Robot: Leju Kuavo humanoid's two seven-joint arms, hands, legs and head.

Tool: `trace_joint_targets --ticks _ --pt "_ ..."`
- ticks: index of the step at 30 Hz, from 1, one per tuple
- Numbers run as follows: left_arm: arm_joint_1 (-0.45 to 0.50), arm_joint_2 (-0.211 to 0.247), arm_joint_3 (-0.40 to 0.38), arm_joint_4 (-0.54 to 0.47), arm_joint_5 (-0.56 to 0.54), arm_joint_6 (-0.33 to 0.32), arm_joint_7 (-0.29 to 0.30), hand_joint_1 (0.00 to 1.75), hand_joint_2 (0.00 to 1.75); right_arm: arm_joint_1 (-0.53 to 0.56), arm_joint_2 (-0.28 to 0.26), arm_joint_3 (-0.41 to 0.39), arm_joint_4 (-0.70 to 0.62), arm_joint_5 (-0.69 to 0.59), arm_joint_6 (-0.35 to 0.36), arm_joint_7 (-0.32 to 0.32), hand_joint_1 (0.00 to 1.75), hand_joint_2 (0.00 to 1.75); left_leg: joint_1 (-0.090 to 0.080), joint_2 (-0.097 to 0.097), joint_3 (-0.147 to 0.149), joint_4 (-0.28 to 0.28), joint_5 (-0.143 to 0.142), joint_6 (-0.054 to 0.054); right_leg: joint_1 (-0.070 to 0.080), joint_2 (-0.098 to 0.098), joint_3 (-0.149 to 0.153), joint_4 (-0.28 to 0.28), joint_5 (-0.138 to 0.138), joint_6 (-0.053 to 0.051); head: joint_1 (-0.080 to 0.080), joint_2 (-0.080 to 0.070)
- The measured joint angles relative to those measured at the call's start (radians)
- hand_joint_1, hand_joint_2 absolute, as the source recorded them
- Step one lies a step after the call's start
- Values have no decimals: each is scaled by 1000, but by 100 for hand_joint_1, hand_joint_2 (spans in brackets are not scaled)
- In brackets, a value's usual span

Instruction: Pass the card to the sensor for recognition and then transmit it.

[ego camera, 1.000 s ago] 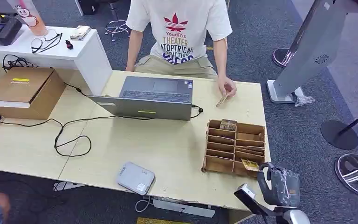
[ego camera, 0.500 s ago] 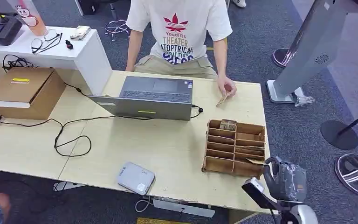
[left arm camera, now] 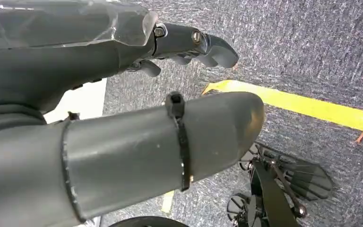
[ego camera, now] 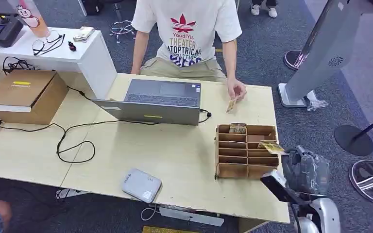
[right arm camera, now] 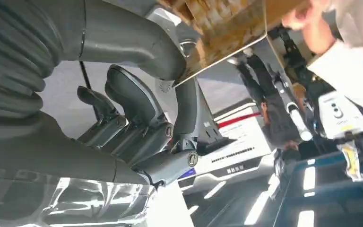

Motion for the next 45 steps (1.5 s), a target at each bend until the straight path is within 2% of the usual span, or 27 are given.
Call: trace_joint_targets --ticks 16,22,29,36,45 --pt "-1 0 0 0 -12 1 1 0 0 -159 -27 -13 -6 -123 41 -85 175 175 0 0 0 0 0 0 0 0 0 0 0 0 0 0" --pt "-4 0 0 0 -17 -2 2 0 0 -261 -21 35 40 -154 52 -118 175 175 0 0 0 0 1 0 0 0 0 0 0 0 0 0" --pt "-9 -1 0 0 -35 -3 13 0 0 -420 24 124 153 -164 76 -122 175 175 0 0 0 0 2 0 0 0 0 1 1 0 0 0" --pt "-22 -1 -2 0 -47 -1 32 0 0 -576 111 219 316 -155 98 -116 175 175 0 0 -1 0 3 0 0 0 0 2 2 0 0 0" --pt "-32 -5 -10 0 -62 8 40 0 0 -678 203 300 485 -136 114 -93 175 175 0 -1 -1 0 3 0 0 0 0 2 2 0 0 0"
